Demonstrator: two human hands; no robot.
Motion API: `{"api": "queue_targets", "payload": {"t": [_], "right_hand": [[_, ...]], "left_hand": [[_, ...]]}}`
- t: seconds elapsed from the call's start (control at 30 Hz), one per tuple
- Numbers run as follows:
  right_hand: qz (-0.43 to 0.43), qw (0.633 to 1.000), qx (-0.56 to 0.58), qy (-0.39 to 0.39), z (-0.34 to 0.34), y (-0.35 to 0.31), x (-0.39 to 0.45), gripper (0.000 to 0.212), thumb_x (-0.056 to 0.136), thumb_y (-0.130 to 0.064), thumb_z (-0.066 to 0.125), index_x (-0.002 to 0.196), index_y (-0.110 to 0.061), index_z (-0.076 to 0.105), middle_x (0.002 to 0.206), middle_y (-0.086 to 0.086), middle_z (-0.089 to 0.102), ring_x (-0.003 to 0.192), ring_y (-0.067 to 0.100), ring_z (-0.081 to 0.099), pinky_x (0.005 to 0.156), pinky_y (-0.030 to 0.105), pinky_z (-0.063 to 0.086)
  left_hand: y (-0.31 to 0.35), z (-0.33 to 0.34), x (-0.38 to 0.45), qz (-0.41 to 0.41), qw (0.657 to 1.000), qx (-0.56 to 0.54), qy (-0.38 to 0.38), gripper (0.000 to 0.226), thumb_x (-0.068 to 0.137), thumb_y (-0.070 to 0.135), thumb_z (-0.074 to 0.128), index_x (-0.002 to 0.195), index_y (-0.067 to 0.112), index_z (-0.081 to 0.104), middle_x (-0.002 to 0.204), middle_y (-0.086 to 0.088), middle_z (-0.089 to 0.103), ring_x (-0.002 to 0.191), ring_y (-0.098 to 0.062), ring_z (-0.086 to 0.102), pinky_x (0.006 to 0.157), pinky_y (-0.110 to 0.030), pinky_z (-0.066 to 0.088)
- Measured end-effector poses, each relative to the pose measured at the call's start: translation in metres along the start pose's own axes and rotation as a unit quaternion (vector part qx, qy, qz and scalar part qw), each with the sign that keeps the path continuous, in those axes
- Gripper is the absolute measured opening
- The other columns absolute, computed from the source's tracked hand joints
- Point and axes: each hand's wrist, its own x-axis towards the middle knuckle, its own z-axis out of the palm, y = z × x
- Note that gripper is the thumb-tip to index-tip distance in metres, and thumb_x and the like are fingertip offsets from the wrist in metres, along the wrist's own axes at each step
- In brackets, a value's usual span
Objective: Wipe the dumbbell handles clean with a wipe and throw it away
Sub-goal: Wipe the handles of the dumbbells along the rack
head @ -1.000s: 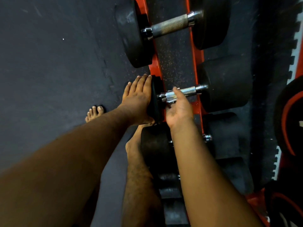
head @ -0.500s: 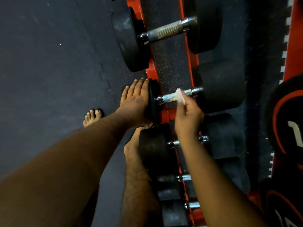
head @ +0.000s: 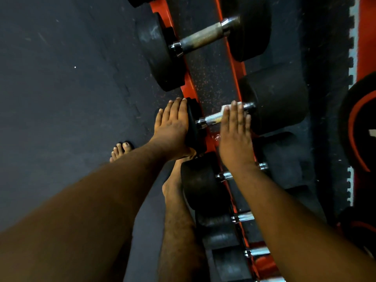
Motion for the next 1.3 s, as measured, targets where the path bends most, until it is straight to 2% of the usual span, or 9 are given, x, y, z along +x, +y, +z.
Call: {"api": "queue_targets", "payload": {"t": [0.13, 0.3, 0.43, 0.57, 0.67, 0.77, 1.03, 1.2, 1.3], "right_hand": [[-0.128, 0.991, -0.001, -0.035, -0.012, -0.030, 0.009, 0.069, 0.093, -0.018, 0.030, 0.158, -0.004, 0.014, 0.165, 0.017, 0.018, 0.155, 0.032, 0.007, 0.124, 0.055, -0.002], [-0.156, 0.987, 0.035, -0.025, -0.020, -0.028, 0.019, 0.057, 0.096, -0.012, 0.045, 0.153, -0.009, 0.036, 0.158, 0.009, 0.040, 0.150, 0.023, 0.029, 0.125, 0.050, 0.012], [-0.178, 0.980, 0.091, 0.006, -0.005, -0.013, -0.010, 0.055, 0.090, -0.004, 0.049, 0.144, -0.008, 0.052, 0.149, 0.009, 0.052, 0.144, 0.025, 0.042, 0.121, 0.052, 0.026], [-0.128, 0.977, 0.166, 0.027, 0.019, 0.005, -0.054, 0.047, 0.093, -0.011, 0.043, 0.137, -0.011, 0.060, 0.141, 0.009, 0.060, 0.135, 0.025, 0.053, 0.117, 0.050, 0.033], [-0.124, 0.983, 0.134, 0.003, 0.039, 0.021, -0.091, 0.049, 0.089, -0.011, 0.043, 0.133, -0.008, 0.064, 0.136, 0.011, 0.063, 0.131, 0.028, 0.057, 0.114, 0.053, 0.036], [-0.169, 0.982, 0.051, -0.073, 0.061, 0.029, -0.119, 0.060, 0.086, -0.016, 0.027, 0.132, -0.009, 0.064, 0.138, 0.012, 0.062, 0.133, 0.028, 0.055, 0.116, 0.055, 0.028], [-0.195, 0.972, -0.022, -0.126, 0.068, 0.027, -0.125, 0.066, 0.091, -0.014, 0.018, 0.156, -0.007, 0.027, 0.158, 0.012, 0.035, 0.151, 0.028, 0.023, 0.123, 0.060, 0.003], [-0.207, 0.973, -0.018, -0.102, 0.067, 0.038, -0.154, 0.064, 0.092, -0.016, 0.028, 0.155, -0.009, 0.031, 0.160, 0.012, 0.034, 0.152, 0.028, 0.024, 0.120, 0.063, 0.013], [-0.191, 0.977, -0.032, -0.095, 0.075, 0.031, -0.140, 0.057, 0.093, -0.016, 0.033, 0.149, -0.007, 0.038, 0.145, 0.014, 0.047, 0.140, 0.030, 0.039, 0.119, 0.066, 0.012]], "left_hand": [[0.000, 0.002, -0.002, 0.006, 1.000, 0.000, 0.017, 0.150, 0.058, 0.056, 0.091, 0.161, 0.012, -0.009, 0.170, -0.010, -0.005, 0.157, -0.026, -0.009, 0.127, -0.049, -0.003], [-0.013, 0.011, -0.007, 0.044, 0.997, 0.012, 0.057, 0.145, 0.062, 0.057, 0.090, 0.162, 0.010, -0.004, 0.171, -0.011, -0.001, 0.157, -0.027, -0.005, 0.128, -0.048, 0.000], [-0.020, 0.034, -0.024, 0.067, 0.990, 0.013, 0.126, 0.120, 0.079, 0.058, 0.072, 0.162, 0.007, 0.002, 0.170, -0.013, -0.001, 0.157, -0.028, -0.005, 0.125, -0.043, -0.004], [-0.004, 0.085, -0.069, 0.098, 0.977, 0.015, 0.189, 0.104, 0.088, 0.039, 0.072, 0.161, 0.004, 0.007, 0.169, -0.015, -0.006, 0.157, -0.032, -0.008, 0.126, -0.049, 0.000], [0.015, 0.128, -0.104, 0.130, 0.987, 0.021, 0.094, 0.115, 0.085, 0.051, 0.073, 0.161, 0.007, -0.001, 0.168, -0.014, -0.012, 0.156, -0.029, -0.014, 0.127, -0.051, 0.004], [0.031, 0.156, -0.114, 0.058, 0.997, 0.051, -0.024, 0.127, 0.085, 0.069, 0.063, 0.153, 0.011, -0.027, 0.166, -0.012, -0.025, 0.153, -0.025, -0.025, 0.127, -0.045, -0.005], [0.054, 0.164, -0.091, -0.041, 0.997, 0.055, -0.040, 0.148, 0.068, 0.058, 0.086, 0.157, 0.002, -0.019, 0.168, -0.017, -0.011, 0.156, -0.034, -0.014, 0.126, -0.049, -0.008], [0.050, 0.165, -0.088, -0.043, 0.997, 0.039, -0.042, 0.151, 0.063, 0.051, 0.091, 0.158, 0.006, -0.017, 0.169, -0.015, -0.010, 0.156, -0.032, -0.013, 0.127, -0.050, -0.005], [0.047, 0.164, -0.087, -0.041, 0.997, 0.036, -0.048, 0.151, 0.063, 0.048, 0.092, 0.158, 0.008, -0.018, 0.169, -0.013, -0.010, 0.156, -0.031, -0.012, 0.127, -0.049, -0.004]]}}
